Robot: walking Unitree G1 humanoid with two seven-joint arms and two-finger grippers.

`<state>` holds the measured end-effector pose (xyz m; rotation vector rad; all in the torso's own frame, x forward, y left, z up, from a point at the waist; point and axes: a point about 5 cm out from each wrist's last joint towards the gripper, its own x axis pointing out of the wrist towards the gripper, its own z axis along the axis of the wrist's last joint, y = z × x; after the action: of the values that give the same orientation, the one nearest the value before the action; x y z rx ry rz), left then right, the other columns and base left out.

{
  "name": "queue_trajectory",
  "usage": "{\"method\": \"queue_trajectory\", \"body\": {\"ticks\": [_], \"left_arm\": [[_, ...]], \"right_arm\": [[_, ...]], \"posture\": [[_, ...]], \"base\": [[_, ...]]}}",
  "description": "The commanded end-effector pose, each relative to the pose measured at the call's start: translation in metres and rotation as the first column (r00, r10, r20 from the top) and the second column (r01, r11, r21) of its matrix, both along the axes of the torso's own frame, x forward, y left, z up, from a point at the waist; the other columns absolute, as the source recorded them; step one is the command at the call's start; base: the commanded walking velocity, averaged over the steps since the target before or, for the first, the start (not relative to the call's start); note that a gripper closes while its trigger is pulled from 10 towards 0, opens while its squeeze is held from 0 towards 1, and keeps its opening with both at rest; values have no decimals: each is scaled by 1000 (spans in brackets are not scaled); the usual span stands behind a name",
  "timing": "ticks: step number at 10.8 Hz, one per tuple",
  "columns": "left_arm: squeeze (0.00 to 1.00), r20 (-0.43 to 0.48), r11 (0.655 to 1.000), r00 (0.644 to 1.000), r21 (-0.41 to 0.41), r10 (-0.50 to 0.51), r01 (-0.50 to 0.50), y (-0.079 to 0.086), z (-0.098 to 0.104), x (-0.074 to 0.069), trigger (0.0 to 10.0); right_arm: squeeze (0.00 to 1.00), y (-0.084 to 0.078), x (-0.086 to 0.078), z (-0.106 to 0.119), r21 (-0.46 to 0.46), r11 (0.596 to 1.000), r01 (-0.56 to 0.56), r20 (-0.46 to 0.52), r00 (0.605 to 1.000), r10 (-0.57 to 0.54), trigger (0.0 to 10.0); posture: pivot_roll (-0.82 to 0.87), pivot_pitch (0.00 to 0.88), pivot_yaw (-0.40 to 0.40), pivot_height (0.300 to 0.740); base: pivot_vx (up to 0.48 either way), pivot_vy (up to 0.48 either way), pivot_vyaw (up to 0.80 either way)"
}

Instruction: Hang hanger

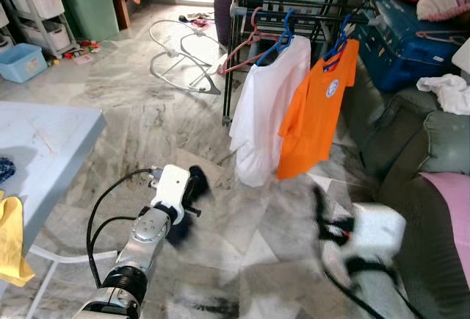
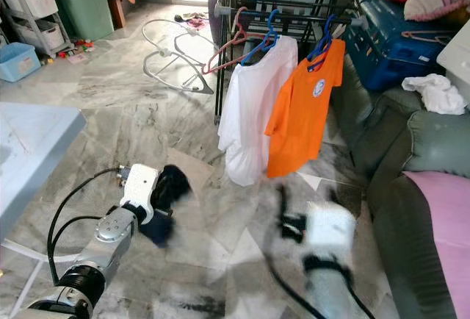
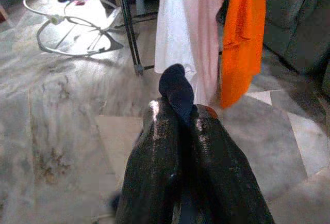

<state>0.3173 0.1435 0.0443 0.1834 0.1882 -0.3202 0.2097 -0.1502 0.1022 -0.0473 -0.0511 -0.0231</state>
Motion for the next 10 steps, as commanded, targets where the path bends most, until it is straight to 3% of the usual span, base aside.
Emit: {"method": "queue_trajectory", "body": {"ticks": [1,2,3,5,10], "left_arm": [[0,35,1000,999,-7,-21,21,-5,11,7,10000],[0,36,997,998,-56,-52,54,-18,14,8,10000],[0,59,991,991,-38,-124,126,-26,13,1,10000],[0,36,992,993,-44,-114,116,-24,14,7,10000],[0,53,989,992,-86,-118,122,-38,24,14,10000]], "right_arm": [[0,-2,0,-4,7,1000,-4,-26,1000,4,10000],[0,-2,1,-5,32,999,7,-27,1000,-6,10000],[0,-1,1,-4,34,999,14,-27,1000,-13,10000],[0,8,0,-10,35,999,-13,-47,999,14,10000],[0,4,4,-7,15,1000,-1,-30,1000,1,10000]], "posture": [[-50,0,-41,740],[-57,0,-40,740],[-67,0,-37,740],[-68,0,-31,740],[-77,0,-32,740]], "base": [[0,0,0],[0,0,0],[266,0,0],[337,0,0],[404,0,0]]}}
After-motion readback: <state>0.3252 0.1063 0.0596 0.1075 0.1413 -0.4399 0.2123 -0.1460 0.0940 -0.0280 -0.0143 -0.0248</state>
